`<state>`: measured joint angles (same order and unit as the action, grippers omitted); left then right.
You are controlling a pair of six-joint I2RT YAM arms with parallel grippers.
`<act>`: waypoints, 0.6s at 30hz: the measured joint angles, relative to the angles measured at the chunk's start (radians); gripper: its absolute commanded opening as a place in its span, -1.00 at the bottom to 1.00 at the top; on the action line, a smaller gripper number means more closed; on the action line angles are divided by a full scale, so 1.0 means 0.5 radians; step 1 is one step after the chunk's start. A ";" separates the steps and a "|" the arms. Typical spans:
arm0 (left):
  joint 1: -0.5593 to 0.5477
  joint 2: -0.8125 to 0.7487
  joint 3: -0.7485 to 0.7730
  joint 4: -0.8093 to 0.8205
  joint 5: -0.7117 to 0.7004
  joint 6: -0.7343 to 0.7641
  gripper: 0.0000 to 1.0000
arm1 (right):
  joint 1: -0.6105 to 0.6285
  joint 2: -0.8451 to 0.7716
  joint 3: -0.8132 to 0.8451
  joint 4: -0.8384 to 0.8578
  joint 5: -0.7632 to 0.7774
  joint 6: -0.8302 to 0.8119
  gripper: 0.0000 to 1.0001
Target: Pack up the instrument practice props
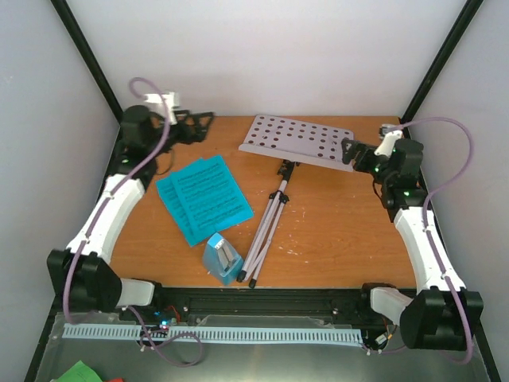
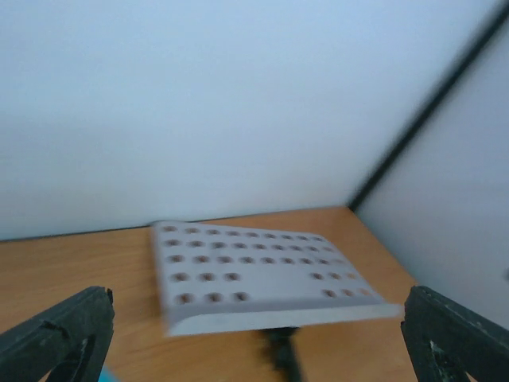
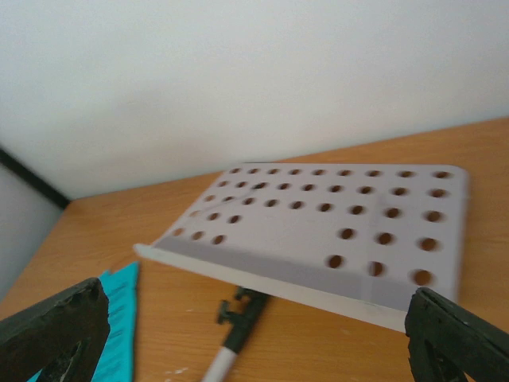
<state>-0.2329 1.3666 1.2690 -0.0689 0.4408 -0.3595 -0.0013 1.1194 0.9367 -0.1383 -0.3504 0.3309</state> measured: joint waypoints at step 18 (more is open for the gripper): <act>1.514 -0.356 -1.724 0.933 -0.308 -0.077 0.99 | -0.179 -0.298 -1.255 1.103 0.752 -0.269 1.00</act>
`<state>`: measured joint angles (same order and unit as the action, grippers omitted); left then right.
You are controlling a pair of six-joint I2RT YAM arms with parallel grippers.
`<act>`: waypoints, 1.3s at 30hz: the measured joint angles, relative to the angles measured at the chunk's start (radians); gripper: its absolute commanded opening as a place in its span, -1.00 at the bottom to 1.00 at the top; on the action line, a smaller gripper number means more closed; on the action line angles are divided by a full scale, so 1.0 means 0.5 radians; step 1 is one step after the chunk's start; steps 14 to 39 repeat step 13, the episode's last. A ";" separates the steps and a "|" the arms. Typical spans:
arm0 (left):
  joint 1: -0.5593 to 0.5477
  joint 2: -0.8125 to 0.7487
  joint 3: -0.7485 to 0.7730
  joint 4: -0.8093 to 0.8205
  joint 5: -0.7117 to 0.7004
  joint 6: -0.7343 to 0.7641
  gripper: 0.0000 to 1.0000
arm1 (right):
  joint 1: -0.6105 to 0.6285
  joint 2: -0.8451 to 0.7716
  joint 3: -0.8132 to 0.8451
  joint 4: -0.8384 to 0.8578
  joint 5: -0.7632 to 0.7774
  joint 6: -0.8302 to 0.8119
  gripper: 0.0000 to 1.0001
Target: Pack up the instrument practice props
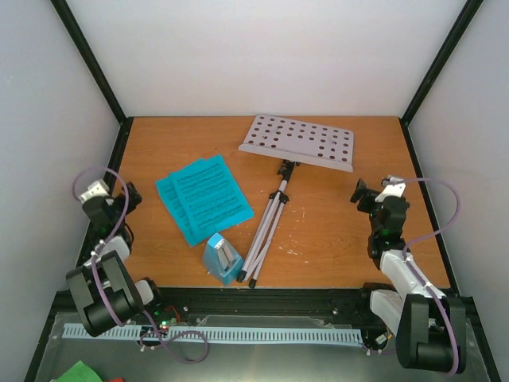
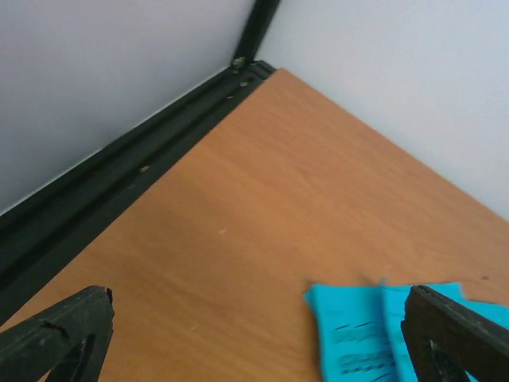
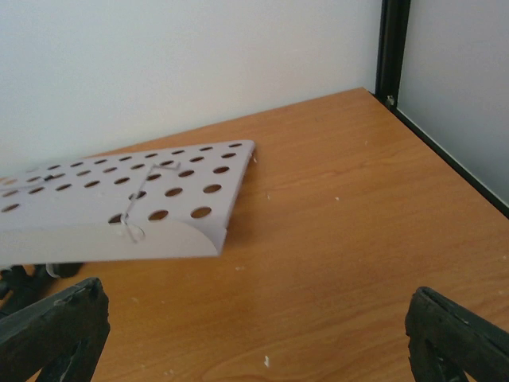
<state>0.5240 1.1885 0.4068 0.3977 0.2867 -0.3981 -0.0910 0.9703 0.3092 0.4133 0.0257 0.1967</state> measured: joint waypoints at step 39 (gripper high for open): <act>-0.084 0.211 -0.411 0.988 -0.202 0.197 0.99 | 0.000 0.278 -0.336 0.726 0.046 -0.130 0.98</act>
